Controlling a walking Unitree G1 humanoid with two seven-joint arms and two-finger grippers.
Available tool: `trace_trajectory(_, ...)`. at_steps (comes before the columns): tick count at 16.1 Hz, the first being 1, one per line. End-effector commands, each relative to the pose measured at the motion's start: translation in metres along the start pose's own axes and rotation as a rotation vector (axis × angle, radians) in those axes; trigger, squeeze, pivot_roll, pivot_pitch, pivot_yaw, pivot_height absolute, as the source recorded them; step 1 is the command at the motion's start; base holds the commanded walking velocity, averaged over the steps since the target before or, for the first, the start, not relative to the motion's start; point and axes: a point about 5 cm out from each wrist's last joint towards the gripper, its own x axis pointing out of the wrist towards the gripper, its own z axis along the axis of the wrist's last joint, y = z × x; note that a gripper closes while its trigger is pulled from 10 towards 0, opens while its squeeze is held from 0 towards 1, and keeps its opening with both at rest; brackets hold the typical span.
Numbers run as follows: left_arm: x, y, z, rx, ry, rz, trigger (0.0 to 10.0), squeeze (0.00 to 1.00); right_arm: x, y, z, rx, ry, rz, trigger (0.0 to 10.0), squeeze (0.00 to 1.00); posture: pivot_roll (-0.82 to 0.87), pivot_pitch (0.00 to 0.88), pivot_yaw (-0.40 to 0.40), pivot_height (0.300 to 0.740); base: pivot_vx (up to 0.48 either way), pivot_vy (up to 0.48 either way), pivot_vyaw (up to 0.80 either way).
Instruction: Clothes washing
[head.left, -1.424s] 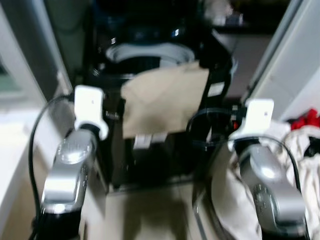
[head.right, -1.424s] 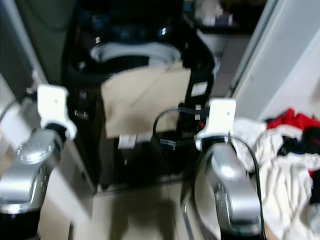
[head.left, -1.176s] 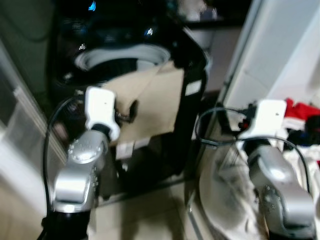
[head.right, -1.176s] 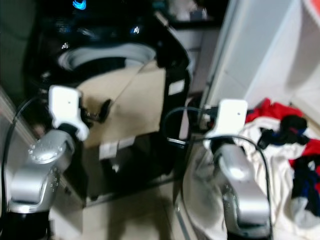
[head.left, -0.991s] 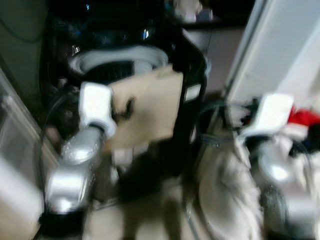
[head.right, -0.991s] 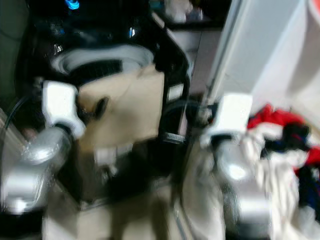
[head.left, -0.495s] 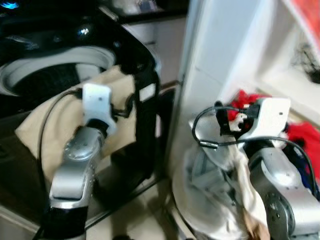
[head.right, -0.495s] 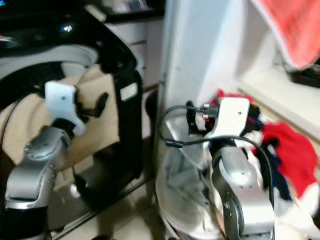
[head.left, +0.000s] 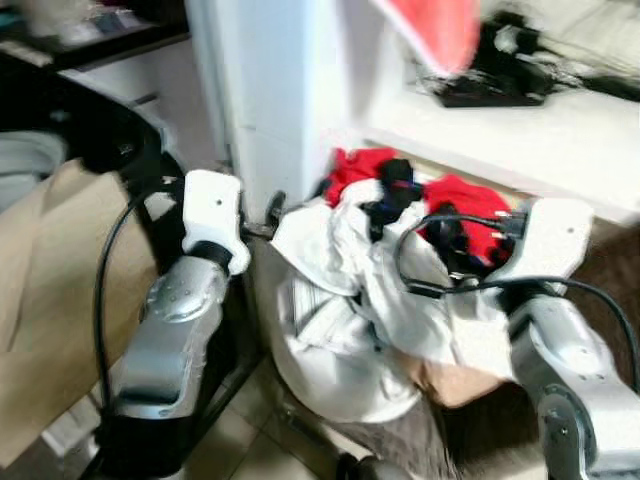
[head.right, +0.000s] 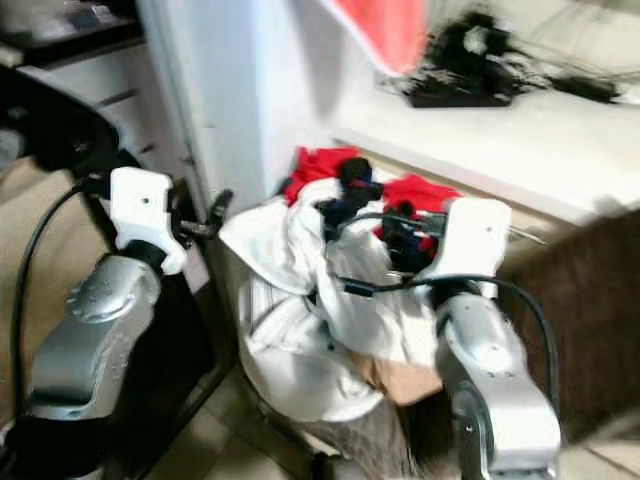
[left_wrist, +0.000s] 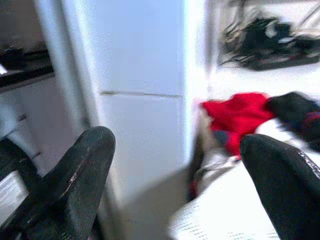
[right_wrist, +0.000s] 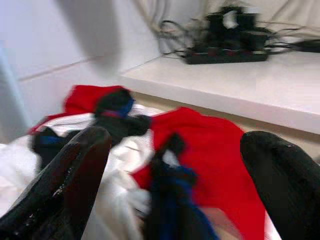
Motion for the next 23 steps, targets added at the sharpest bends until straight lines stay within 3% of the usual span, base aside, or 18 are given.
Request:
trace_trajectory(1,-0.001,0.008,-0.002,0.006,0.009,0.034,10.0,0.00,0.001,0.004,0.002,0.008,-0.012,0.028,10.0,0.00,-0.09,0.000,-0.014,0.740,0.000,0.480,0.00)
trace_trajectory(7,-0.002,0.008,-0.002,0.018,0.010,0.028,10.0,0.00,0.003,0.007,0.004,0.000,-0.027,0.060,10.0,0.00,-0.09,0.000,-0.016,0.740,0.000,0.469,0.00)
trace_trajectory(8,-0.002,0.008,-0.001,0.106,0.013,0.047,10.0,0.00,0.003,0.008,0.003,-0.008,-0.027,0.065,10.0,0.00,-0.09,0.000,-0.017,0.740,0.000,-0.375,0.00)
trace_trajectory(9,-0.001,0.007,-0.001,0.143,0.010,0.050,10.0,0.00,0.003,0.008,0.003,-0.014,-0.027,0.065,10.0,0.00,-0.09,0.000,-0.018,0.740,0.000,-0.480,0.00)
trace_trajectory(11,-0.001,0.006,-0.004,0.064,0.021,0.058,10.0,0.00,0.005,0.003,0.002,-0.087,-0.050,0.011,10.0,0.00,-0.09,0.000,-0.018,0.740,0.000,-0.480,0.00)
trace_trajectory(12,-0.002,0.003,-0.001,0.069,-0.002,0.041,10.0,0.00,0.007,0.000,0.001,-0.116,-0.051,0.002,10.0,0.00,-0.09,0.000,-0.020,0.740,0.000,0.000,0.00)
trace_trajectory(15,-0.002,0.001,0.002,0.055,-0.012,0.035,10.0,0.00,0.008,-0.006,-0.004,-0.061,-0.029,-0.018,10.0,0.00,-0.08,0.000,-0.026,0.740,0.000,0.000,0.00)
trace_trajectory(20,-0.002,-0.001,0.007,0.045,-0.051,0.030,10.0,0.00,0.009,-0.002,-0.002,-0.011,-0.047,0.032,10.0,0.00,-0.08,0.000,-0.029,0.740,0.176,0.000,0.00)
trace_trajectory(23,-0.002,0.001,0.010,0.033,-0.068,0.050,10.0,0.00,0.010,-0.001,0.000,-0.009,-0.056,0.042,10.0,0.00,-0.08,0.000,-0.028,0.740,0.320,0.000,-0.80)
